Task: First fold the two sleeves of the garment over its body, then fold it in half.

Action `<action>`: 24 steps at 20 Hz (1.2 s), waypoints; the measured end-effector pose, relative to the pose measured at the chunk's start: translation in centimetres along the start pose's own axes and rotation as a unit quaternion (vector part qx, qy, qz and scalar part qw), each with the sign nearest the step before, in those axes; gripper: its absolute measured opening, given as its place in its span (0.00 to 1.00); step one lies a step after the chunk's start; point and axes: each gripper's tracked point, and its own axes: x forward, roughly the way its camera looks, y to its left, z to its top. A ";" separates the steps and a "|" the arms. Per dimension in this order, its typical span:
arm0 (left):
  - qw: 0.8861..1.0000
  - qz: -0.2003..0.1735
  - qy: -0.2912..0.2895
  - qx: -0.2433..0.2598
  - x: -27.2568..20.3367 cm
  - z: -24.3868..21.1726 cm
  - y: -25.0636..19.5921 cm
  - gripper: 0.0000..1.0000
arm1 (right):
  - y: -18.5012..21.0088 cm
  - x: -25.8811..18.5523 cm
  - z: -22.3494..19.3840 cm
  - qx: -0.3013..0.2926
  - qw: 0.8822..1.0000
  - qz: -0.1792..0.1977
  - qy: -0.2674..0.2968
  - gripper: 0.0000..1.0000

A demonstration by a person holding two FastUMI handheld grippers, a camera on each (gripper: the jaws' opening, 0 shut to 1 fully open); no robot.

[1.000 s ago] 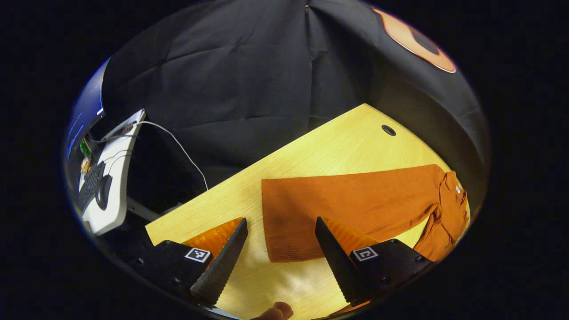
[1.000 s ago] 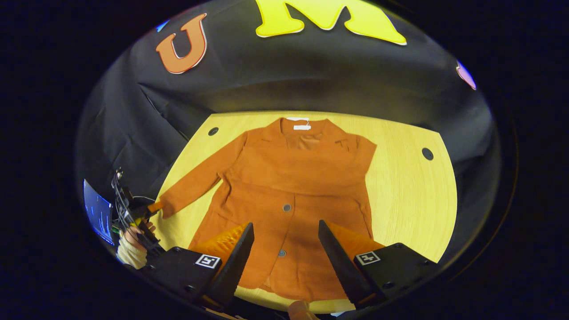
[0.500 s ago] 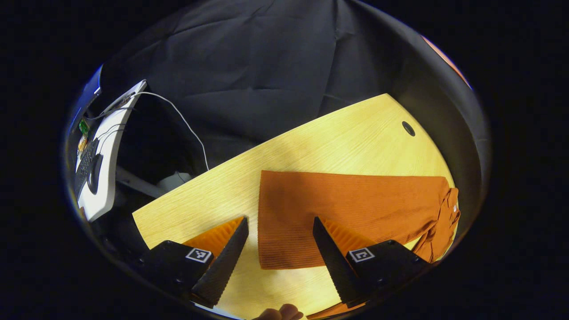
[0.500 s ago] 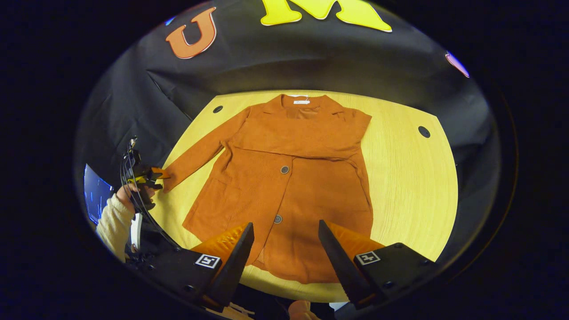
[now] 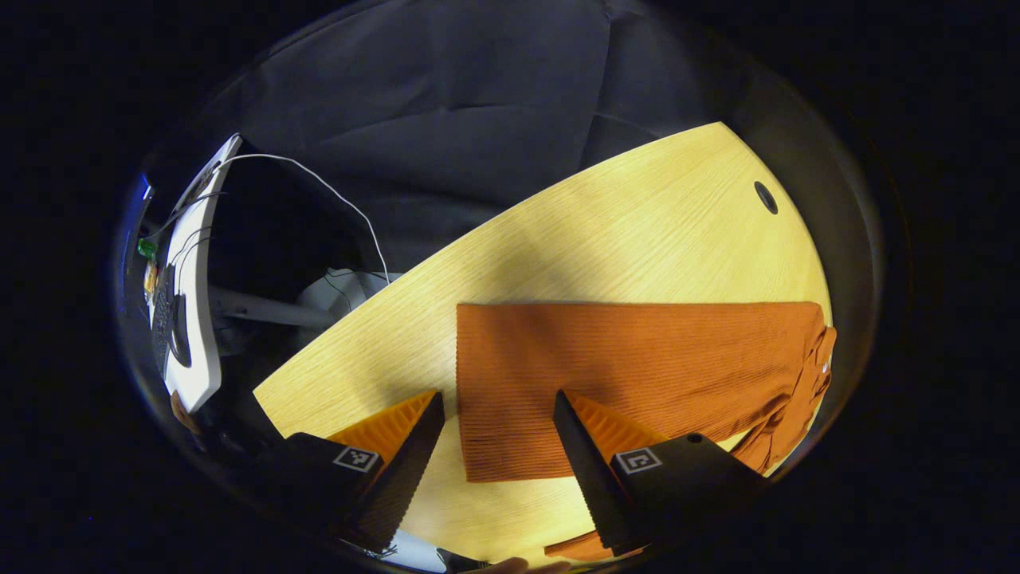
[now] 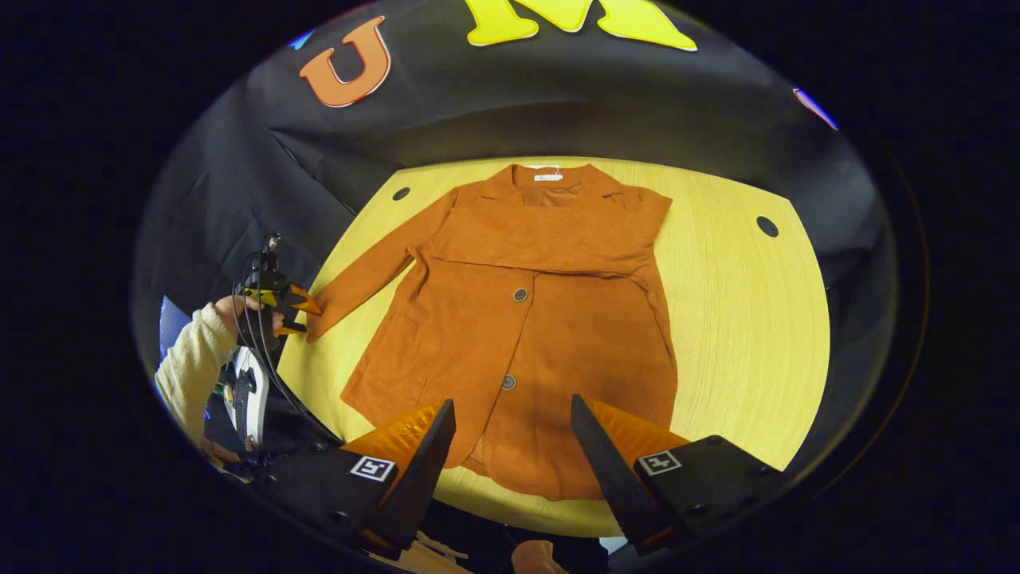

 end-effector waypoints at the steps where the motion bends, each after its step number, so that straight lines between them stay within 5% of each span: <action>1: 1.000 -0.001 0.006 -0.001 0.0 0.1 0.0 0.92 | -0.1 -0.1 0.0 0.001 1.000 0.003 -0.002 0.94; 5: 1.000 -0.007 0.011 0.006 -0.3 0.1 -1.1 0.82 | -0.6 -0.9 -0.2 0.004 1.000 0.004 -0.011 0.94; 6: 1.000 -0.009 0.006 0.012 -0.2 0.3 -1.2 0.57 | -0.8 -1.0 -0.2 0.004 1.000 0.003 -0.011 0.94; 8: 1.000 -0.013 -0.003 0.026 -0.1 0.2 -1.3 0.51 | -1.1 -1.2 -0.4 0.007 1.000 0.002 -0.012 0.94; 9: 0.999 -0.018 -0.007 0.036 0.0 0.2 -1.6 0.55 | -1.3 -1.3 -0.5 0.007 1.000 0.001 -0.011 0.94; 10: 0.999 -0.025 -0.011 0.039 0.0 0.2 -2.1 0.29 | -1.4 -1.5 -0.6 0.006 1.000 0.002 -0.012 0.94; 14: 0.998 -0.056 -0.019 0.028 -0.2 -0.2 -2.7 0.06 | -2.5 -2.1 -0.7 0.001 1.000 -0.006 -0.020 0.94; 24: 0.982 -0.128 -0.095 0.101 -7.7 0.7 -11.2 0.03 | -5.9 -2.5 -1.0 0.043 0.999 0.017 -0.026 0.89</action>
